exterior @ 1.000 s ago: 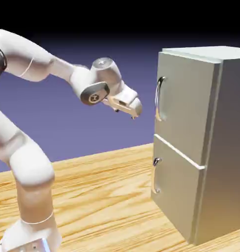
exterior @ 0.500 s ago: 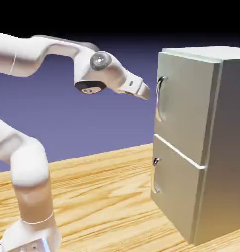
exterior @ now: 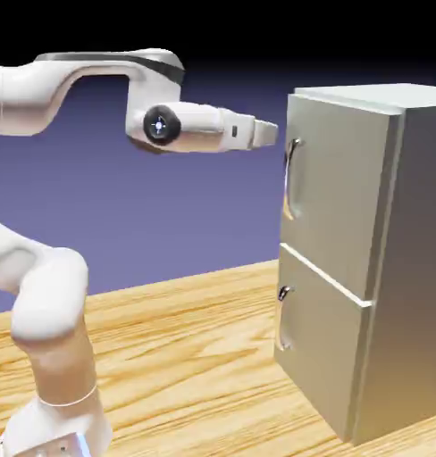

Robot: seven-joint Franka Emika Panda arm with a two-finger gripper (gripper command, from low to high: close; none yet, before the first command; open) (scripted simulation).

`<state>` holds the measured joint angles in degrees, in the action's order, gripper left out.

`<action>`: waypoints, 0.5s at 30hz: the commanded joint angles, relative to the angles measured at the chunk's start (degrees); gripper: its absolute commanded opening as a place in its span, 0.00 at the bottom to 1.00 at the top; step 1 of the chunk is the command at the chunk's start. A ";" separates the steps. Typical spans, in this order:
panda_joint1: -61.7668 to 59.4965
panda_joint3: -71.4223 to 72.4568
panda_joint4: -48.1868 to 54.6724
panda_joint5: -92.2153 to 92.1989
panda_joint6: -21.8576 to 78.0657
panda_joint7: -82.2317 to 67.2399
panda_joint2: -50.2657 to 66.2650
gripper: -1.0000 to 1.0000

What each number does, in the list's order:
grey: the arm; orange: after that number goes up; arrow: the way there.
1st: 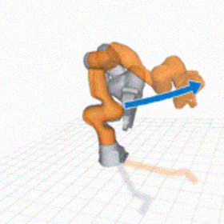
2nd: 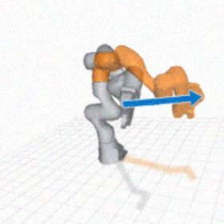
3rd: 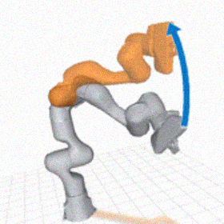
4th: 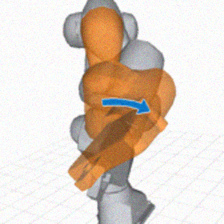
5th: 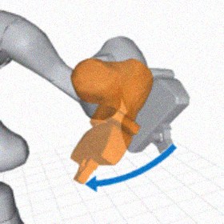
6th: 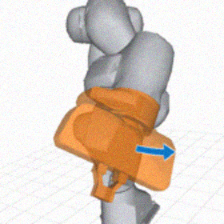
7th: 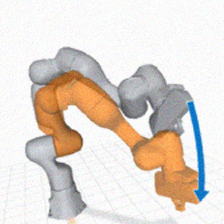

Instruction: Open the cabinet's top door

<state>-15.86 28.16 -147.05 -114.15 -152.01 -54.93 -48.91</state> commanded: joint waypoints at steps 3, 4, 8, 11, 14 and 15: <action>-2.87 1.72 -1.59 -7.48 -1.96 -5.44 -1.69 0.50; -3.82 2.29 -2.12 -9.97 -2.62 -7.26 -2.26 0.50; -7.64 4.57 -4.25 -19.94 -5.23 -14.51 -4.51 0.50; -10.50 6.29 -5.84 -27.42 -7.19 -19.95 -6.21 0.50; -13.36 7.99 -7.43 -34.89 -9.15 -25.38 -7.90 0.50; -14.35 8.61 -7.97 -37.39 -9.82 -27.23 -8.46 0.50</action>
<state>-30.21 36.76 -155.02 -151.53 -161.83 -82.16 -57.37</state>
